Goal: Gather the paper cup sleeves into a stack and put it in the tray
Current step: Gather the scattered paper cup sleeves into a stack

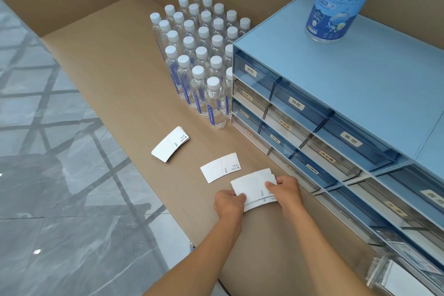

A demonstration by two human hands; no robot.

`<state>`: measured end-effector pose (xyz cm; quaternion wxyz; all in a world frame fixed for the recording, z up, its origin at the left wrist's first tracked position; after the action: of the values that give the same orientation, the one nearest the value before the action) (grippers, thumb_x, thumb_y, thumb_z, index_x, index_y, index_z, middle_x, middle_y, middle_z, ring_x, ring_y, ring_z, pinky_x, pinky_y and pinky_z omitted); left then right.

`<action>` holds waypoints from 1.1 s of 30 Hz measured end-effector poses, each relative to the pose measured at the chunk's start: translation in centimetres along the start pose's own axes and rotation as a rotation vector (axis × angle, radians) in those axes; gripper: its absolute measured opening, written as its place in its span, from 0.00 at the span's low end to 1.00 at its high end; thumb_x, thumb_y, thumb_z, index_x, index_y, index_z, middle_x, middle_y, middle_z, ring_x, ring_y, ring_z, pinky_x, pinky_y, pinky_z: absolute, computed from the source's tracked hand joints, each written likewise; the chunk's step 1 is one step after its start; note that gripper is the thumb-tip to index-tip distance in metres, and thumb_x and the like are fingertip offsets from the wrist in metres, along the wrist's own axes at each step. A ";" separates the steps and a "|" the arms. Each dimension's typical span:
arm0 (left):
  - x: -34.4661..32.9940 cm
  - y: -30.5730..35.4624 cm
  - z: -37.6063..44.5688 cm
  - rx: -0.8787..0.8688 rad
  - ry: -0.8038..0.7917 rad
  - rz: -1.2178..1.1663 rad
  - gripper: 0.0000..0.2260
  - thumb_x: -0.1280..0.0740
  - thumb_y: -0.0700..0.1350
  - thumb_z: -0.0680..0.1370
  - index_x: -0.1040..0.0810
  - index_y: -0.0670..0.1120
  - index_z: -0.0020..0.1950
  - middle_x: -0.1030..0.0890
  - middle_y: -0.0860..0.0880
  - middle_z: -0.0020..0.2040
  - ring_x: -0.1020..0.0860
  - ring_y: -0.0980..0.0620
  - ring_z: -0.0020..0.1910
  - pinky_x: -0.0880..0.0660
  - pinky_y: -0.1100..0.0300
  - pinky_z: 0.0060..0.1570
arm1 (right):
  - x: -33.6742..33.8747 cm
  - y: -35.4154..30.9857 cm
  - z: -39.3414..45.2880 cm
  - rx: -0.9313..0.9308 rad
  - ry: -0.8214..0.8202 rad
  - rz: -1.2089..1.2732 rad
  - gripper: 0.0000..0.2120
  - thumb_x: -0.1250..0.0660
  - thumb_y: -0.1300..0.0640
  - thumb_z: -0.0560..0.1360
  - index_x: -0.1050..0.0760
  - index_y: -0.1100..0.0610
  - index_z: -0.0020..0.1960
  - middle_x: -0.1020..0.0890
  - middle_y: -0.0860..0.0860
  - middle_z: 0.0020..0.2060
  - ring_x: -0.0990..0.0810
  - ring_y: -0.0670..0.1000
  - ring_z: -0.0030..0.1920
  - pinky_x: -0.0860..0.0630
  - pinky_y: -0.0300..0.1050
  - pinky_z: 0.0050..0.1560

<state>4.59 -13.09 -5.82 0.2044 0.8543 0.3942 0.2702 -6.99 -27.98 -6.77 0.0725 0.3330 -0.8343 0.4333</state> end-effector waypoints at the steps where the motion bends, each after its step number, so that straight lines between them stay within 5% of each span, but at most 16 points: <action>1: 0.4 -0.1 0.0 -0.006 -0.010 0.000 0.02 0.29 0.39 0.72 0.20 0.41 0.40 0.18 0.45 0.39 0.24 0.47 0.34 0.30 0.64 0.30 | -0.1 0.2 -0.2 -0.007 -0.006 0.020 0.06 0.31 0.65 0.72 0.21 0.69 0.42 0.15 0.57 0.37 0.18 0.54 0.35 0.22 0.44 0.36; 4: 1.4 -0.8 0.5 -0.020 -0.056 -0.024 0.06 0.27 0.40 0.70 0.21 0.43 0.44 0.14 0.42 0.45 0.17 0.45 0.39 0.18 0.53 0.40 | -0.6 0.6 -1.0 0.000 -0.032 0.032 0.06 0.30 0.64 0.73 0.23 0.67 0.39 0.16 0.56 0.36 0.20 0.52 0.35 0.24 0.43 0.35; 9: 3.4 -1.3 1.1 -0.054 -0.102 -0.068 0.08 0.26 0.42 0.68 0.23 0.44 0.42 0.14 0.40 0.45 0.14 0.40 0.46 0.18 0.42 0.50 | -2.3 0.8 -2.3 0.029 -0.070 0.042 0.08 0.30 0.64 0.73 0.22 0.70 0.44 0.14 0.63 0.42 0.19 0.55 0.36 0.23 0.46 0.40; 19: 6.9 0.9 2.9 -0.068 -0.031 -0.096 0.06 0.27 0.41 0.70 0.24 0.45 0.41 0.15 0.39 0.46 0.15 0.39 0.45 0.17 0.46 0.46 | -5.9 -4.4 -3.3 0.151 -0.078 -0.150 0.07 0.31 0.61 0.71 0.26 0.61 0.36 0.21 0.52 0.32 0.24 0.52 0.32 0.30 0.43 0.32; 25: 8.1 4.4 4.4 -0.109 0.046 -0.076 0.04 0.30 0.39 0.74 0.24 0.42 0.44 0.20 0.46 0.41 0.24 0.49 0.36 0.30 0.61 0.31 | -7.9 -7.7 -1.6 0.173 -0.067 -0.236 0.10 0.31 0.57 0.67 0.28 0.61 0.33 0.20 0.56 0.32 0.25 0.54 0.34 0.25 0.49 0.37; 28: 8.3 5.8 5.5 -0.106 0.067 -0.042 0.03 0.31 0.39 0.73 0.24 0.42 0.43 0.20 0.46 0.41 0.25 0.48 0.36 0.31 0.61 0.31 | -8.8 -8.4 0.0 0.153 -0.078 -0.266 0.14 0.31 0.54 0.66 0.24 0.67 0.38 0.16 0.60 0.38 0.20 0.57 0.36 0.21 0.52 0.41; 33: 8.2 7.0 7.2 -0.093 0.095 0.063 0.09 0.31 0.39 0.74 0.29 0.44 0.37 0.20 0.44 0.44 0.24 0.45 0.38 0.27 0.59 0.38 | -10.3 -9.2 1.8 0.127 -0.101 -0.324 0.09 0.32 0.50 0.66 0.26 0.55 0.35 0.15 0.54 0.41 0.17 0.59 0.45 0.19 0.55 0.48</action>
<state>17.45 -11.86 -4.92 0.2165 0.8419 0.3635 0.3350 6.88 -27.99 -5.91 0.0780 0.4883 -0.7434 0.4504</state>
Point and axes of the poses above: each hand's wrist, its own z-axis towards the middle knuckle, its own x-axis out of the back of the hand, y = z × x, the point moved 6 cm from there along z, towards the middle knuckle
